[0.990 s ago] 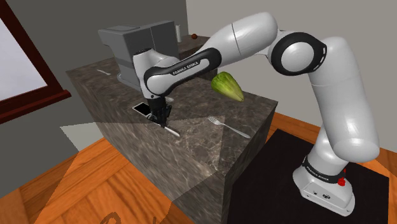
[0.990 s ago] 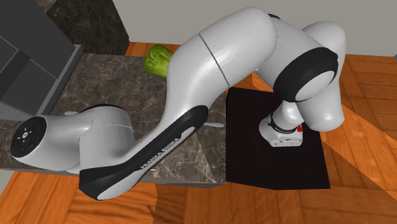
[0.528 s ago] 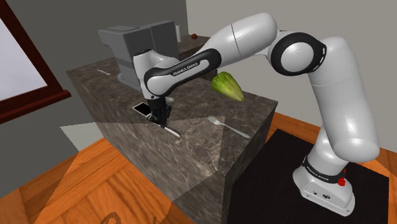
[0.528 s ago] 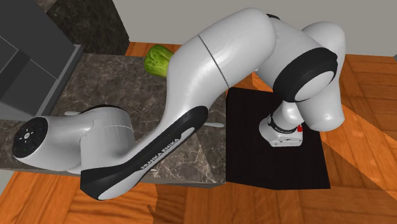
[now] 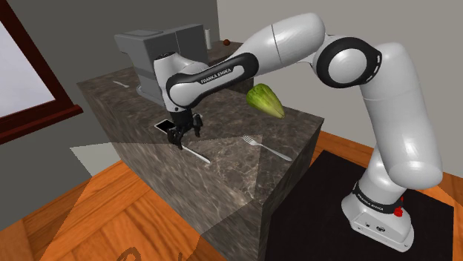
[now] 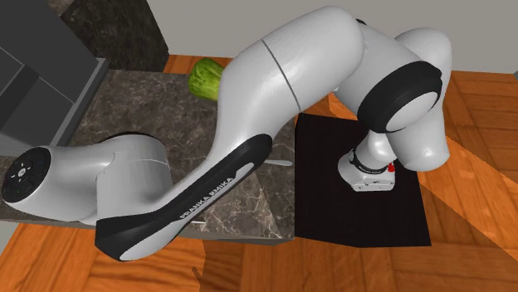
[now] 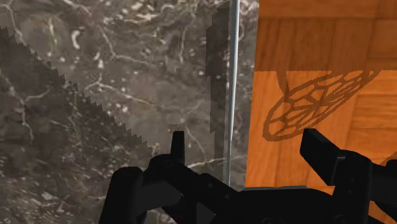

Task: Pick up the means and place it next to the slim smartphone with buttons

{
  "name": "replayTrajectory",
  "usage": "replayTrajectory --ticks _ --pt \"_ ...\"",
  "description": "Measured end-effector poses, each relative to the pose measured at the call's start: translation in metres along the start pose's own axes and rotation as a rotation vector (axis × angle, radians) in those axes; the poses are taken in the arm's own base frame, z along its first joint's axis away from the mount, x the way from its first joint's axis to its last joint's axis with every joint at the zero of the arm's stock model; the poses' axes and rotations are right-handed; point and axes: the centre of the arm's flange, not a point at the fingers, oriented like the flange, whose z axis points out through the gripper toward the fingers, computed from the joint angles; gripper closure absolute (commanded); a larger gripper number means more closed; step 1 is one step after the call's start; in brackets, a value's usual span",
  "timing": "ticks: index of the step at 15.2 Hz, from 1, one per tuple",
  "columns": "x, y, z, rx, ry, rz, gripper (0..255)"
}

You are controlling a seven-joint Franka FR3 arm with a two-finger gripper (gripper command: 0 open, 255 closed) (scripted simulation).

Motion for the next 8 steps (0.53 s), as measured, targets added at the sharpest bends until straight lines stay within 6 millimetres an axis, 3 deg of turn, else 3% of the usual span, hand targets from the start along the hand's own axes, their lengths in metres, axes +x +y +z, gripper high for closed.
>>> replayTrajectory --ticks 3,8 --pt "-0.001 0.0 -0.03 0.0 0.001 0.0 0" --pt "-0.001 0.0 -0.035 -0.001 0.0 0.0 0"
